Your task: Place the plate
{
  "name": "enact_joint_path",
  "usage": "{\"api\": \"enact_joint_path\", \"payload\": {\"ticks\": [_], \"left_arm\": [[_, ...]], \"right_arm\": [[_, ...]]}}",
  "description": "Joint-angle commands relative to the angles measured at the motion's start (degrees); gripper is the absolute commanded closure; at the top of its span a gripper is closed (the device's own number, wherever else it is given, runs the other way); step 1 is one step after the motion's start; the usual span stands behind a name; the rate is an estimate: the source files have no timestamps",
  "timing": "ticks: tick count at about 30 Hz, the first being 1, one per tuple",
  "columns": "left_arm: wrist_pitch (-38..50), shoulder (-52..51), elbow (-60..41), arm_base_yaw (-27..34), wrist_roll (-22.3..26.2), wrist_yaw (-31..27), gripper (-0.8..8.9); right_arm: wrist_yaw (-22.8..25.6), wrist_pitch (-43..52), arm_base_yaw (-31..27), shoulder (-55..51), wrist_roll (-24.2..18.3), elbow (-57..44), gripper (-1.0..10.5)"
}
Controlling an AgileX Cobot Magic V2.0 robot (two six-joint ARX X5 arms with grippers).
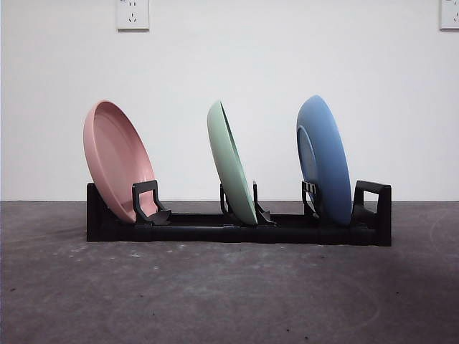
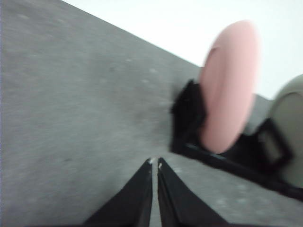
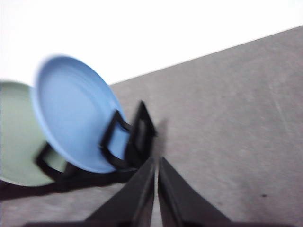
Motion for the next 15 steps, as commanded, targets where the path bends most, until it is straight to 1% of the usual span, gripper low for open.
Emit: {"api": "enact_joint_path", "payload": {"ticks": [1, 5, 11, 15], "left_arm": [[0.3, 3.1, 4.3, -0.7, -2.4, 1.4, 7.98], [-2.7, 9.1, 11.4, -1.5, -2.0, 2.9, 7.98], [-6.7, 19.9, 23.5, -2.9, 0.5, 6.4, 7.98], [-9.1, 25.8, 30.7, -4.9, 1.8, 10.0, 7.98]], "right_arm": [[-1.6, -4.5, 0.0, 1.7, 3.7, 4.9, 9.3], [-4.4, -10.7, 0.0, 5.2, 2.6, 12.0, 9.3], [-10.8, -16.9, 0.0, 13.8, -1.1, 23.4, 9.3], [-17.6, -19.2, 0.1, 20.8, -4.2, 30.1, 9.3]]}}
